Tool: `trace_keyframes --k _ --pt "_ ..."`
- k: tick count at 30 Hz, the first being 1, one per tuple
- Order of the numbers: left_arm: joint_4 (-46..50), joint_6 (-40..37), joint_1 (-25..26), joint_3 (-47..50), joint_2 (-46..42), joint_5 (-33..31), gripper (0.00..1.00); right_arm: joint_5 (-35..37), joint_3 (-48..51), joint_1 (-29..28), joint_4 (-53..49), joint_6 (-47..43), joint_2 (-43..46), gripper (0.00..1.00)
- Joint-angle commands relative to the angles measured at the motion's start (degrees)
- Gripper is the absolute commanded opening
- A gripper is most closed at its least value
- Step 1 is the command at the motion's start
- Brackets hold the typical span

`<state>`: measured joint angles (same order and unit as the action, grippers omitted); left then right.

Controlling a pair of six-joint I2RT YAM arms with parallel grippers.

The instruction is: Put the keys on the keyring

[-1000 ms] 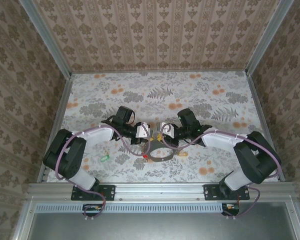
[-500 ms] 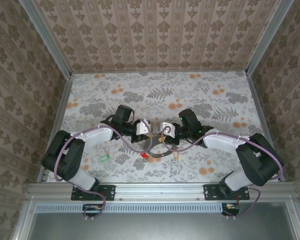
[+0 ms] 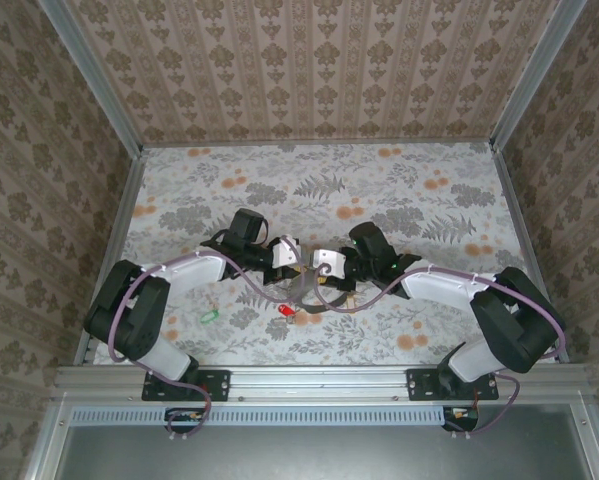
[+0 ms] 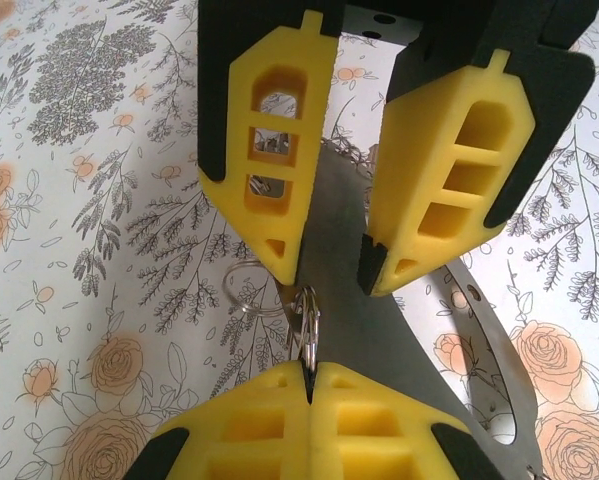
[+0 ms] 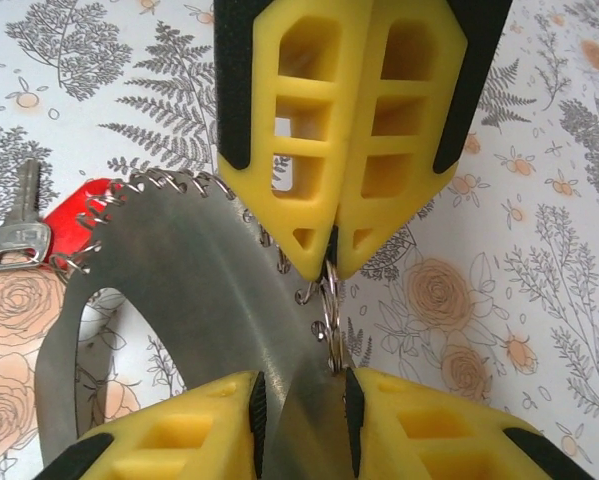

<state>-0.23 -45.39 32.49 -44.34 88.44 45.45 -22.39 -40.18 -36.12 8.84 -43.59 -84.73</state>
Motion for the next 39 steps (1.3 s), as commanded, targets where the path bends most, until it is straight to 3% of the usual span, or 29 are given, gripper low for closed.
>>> trace_keyframes --k 1,8,18,31,39 --pt "-1.77 1.26 -0.15 0.55 0.41 3.07 0.00 2.98 -1.87 -0.77 1.31 -1.65 -0.69 0.30" --pt "-2.14 2.05 -0.15 0.48 0.46 3.86 0.00 6.24 -2.10 -2.49 2.11 -3.48 -1.75 0.24" --pt "-2.23 2.49 -0.32 1.33 -0.24 2.85 0.00 8.23 -0.74 -3.08 3.53 -4.45 -0.34 0.02" --pt "-3.48 4.57 -2.17 2.84 -0.29 1.62 0.00 1.78 7.03 -2.29 10.69 -0.07 4.13 0.00" --pt "-8.07 6.40 -2.34 4.27 1.06 3.18 0.00 -3.11 12.52 0.22 26.01 11.20 6.37 0.00"
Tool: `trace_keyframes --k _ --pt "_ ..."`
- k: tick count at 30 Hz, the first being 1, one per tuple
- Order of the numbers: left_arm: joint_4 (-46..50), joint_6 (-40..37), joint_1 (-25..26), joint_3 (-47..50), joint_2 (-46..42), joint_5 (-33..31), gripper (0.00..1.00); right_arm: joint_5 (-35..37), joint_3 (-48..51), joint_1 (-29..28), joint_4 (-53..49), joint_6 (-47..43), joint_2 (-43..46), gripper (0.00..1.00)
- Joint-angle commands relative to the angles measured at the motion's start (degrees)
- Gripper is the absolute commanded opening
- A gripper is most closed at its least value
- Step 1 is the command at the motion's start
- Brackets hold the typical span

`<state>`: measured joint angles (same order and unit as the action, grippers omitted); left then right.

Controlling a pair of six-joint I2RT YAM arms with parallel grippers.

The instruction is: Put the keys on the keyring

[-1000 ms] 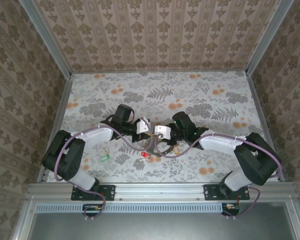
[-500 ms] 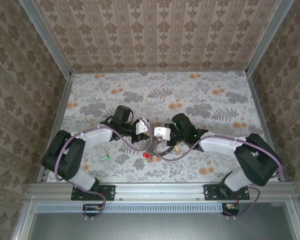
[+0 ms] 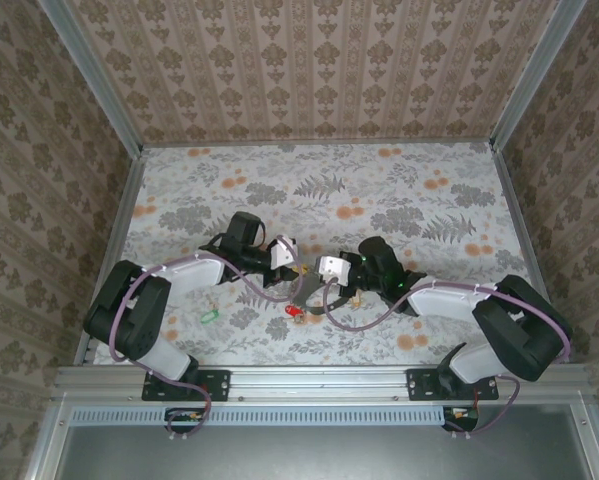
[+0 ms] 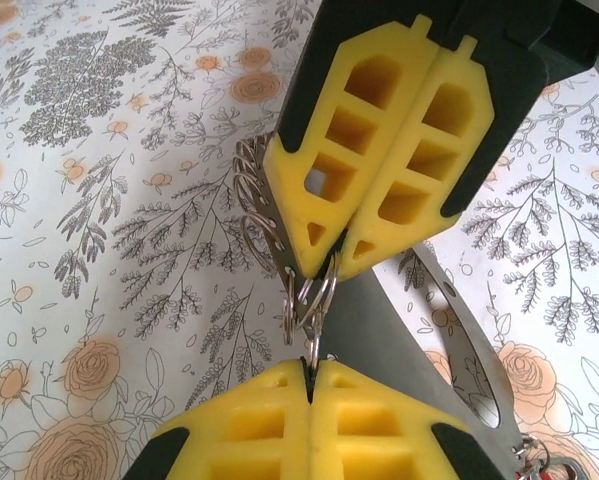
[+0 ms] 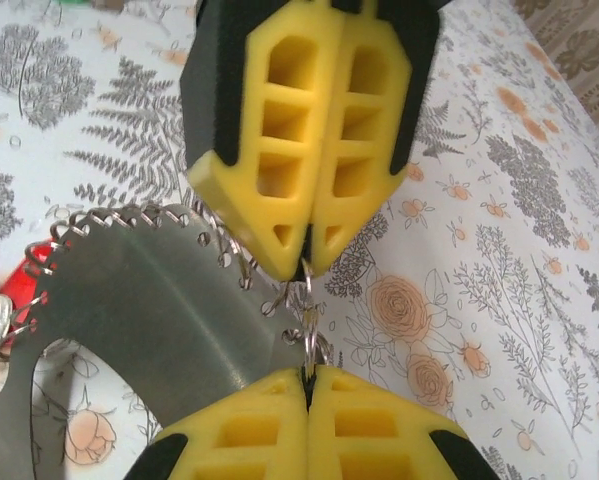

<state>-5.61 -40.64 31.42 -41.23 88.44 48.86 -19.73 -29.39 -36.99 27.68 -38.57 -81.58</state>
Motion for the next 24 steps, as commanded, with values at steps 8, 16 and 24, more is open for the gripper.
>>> trace_keyframes --k 8,16,24 --pt "-4.99 4.97 -1.36 -0.51 3.06 2.46 0.00 -12.94 1.33 3.24 6.67 7.63 3.30 0.00" --pt "-6.98 9.18 -1.36 -0.25 1.02 3.21 0.00 -7.18 -1.97 2.89 -9.00 -2.60 5.01 0.26" --pt "-3.63 8.53 -0.66 -0.60 -0.75 2.48 0.00 0.48 -5.77 1.38 -14.06 -6.04 5.83 0.35"
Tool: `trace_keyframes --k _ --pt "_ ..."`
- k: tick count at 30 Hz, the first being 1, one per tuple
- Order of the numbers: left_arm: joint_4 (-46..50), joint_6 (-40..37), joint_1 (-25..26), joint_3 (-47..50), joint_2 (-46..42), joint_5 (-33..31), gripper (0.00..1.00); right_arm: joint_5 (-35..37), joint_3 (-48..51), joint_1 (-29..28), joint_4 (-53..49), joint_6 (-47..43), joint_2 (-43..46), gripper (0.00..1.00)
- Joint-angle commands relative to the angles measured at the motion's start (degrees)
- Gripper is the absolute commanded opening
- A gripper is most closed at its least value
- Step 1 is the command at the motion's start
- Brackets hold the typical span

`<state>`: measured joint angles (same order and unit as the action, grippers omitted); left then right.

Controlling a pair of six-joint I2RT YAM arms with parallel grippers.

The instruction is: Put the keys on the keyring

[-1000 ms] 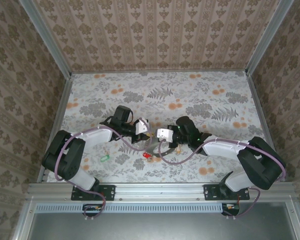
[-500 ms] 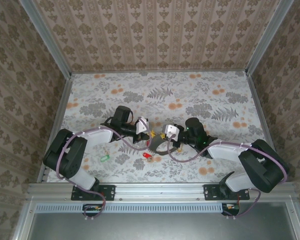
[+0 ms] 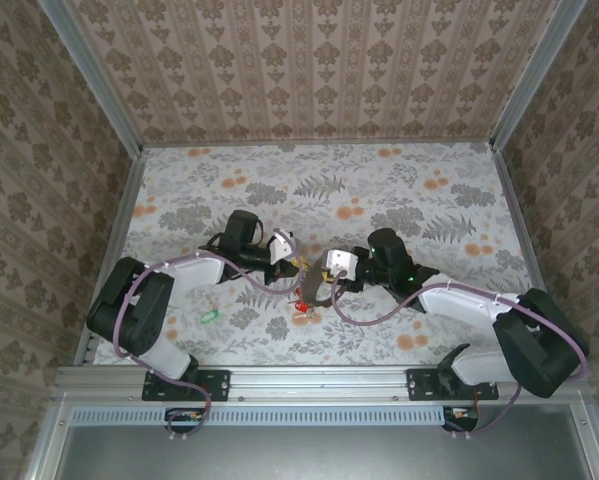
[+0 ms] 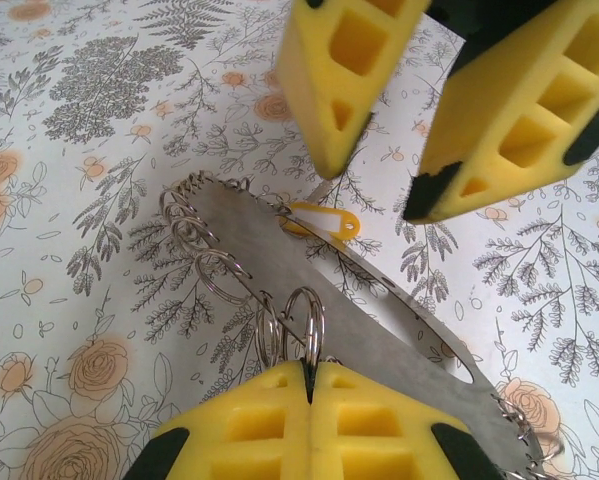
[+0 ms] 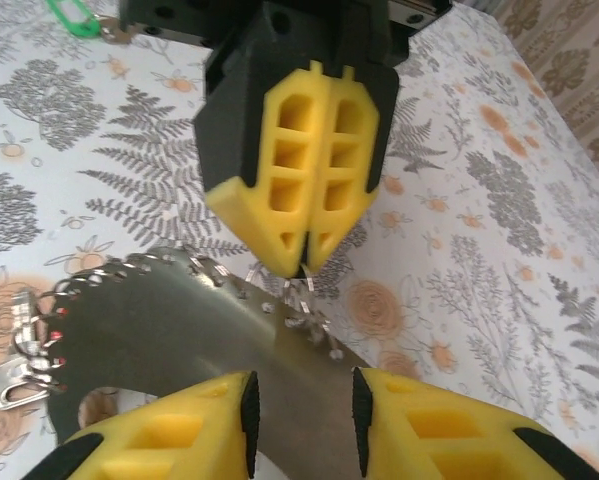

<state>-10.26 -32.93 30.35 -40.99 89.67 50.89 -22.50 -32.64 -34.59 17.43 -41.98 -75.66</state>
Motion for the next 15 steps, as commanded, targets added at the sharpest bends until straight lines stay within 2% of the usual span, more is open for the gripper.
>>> trace_keyframes --k 1,11,15 --pt "1.32 0.68 0.48 -0.81 -1.99 0.44 0.00 3.88 -3.28 -1.37 -4.34 -3.23 -0.77 0.34" --pt "2.36 0.07 1.01 -1.44 -1.97 0.95 0.00 6.24 -11.29 -2.23 -12.52 -12.63 -8.31 0.25" --pt "2.96 -0.38 0.96 -1.76 -1.99 1.13 0.00 4.89 -12.68 -2.30 -17.10 -15.60 -9.51 0.26"
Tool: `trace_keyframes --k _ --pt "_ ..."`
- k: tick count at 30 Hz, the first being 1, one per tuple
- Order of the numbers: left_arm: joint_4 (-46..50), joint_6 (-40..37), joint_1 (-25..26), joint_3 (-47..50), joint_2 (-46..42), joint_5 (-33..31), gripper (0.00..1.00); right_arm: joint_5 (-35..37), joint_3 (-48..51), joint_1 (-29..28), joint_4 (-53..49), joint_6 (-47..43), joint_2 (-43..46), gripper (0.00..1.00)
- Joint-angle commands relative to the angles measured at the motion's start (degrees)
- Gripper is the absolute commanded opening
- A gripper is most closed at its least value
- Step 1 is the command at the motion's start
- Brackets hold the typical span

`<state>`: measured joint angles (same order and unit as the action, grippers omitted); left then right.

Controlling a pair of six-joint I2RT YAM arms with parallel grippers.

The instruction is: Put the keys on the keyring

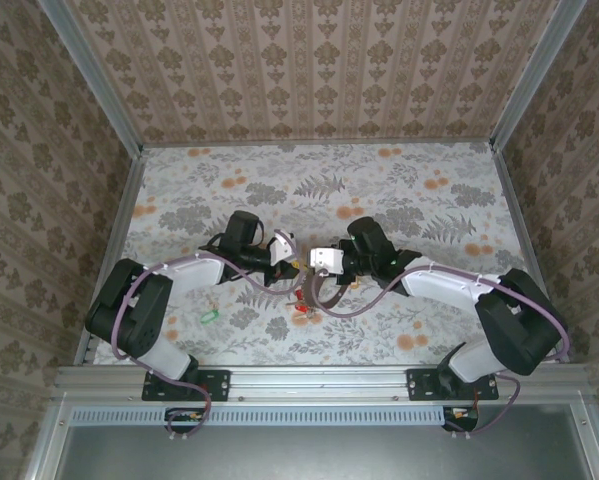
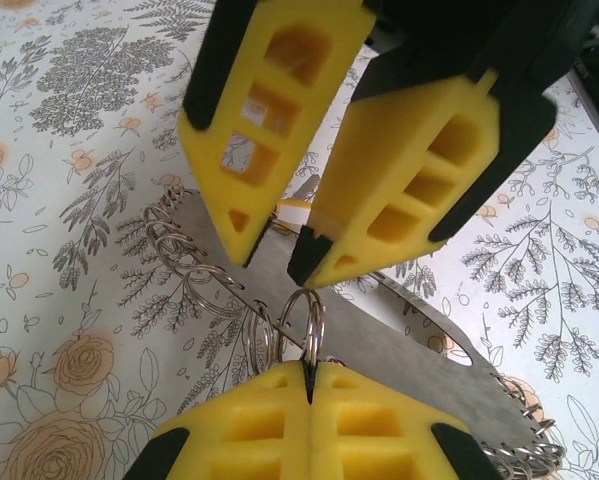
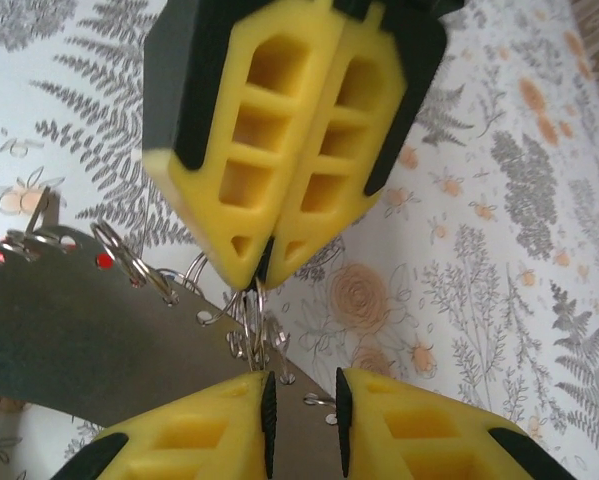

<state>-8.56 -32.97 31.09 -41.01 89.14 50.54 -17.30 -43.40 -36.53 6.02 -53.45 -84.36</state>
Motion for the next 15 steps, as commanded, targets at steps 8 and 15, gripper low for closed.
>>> trace_keyframes --k 8,15 --pt "2.27 -0.92 0.72 -2.51 -0.98 2.02 0.00 -1.07 -1.60 -0.56 -6.63 -5.24 -1.00 0.29" --pt "2.28 -0.61 0.99 -2.65 -0.68 2.54 0.00 -0.71 -0.82 -1.37 -2.89 -4.46 -1.69 0.25"
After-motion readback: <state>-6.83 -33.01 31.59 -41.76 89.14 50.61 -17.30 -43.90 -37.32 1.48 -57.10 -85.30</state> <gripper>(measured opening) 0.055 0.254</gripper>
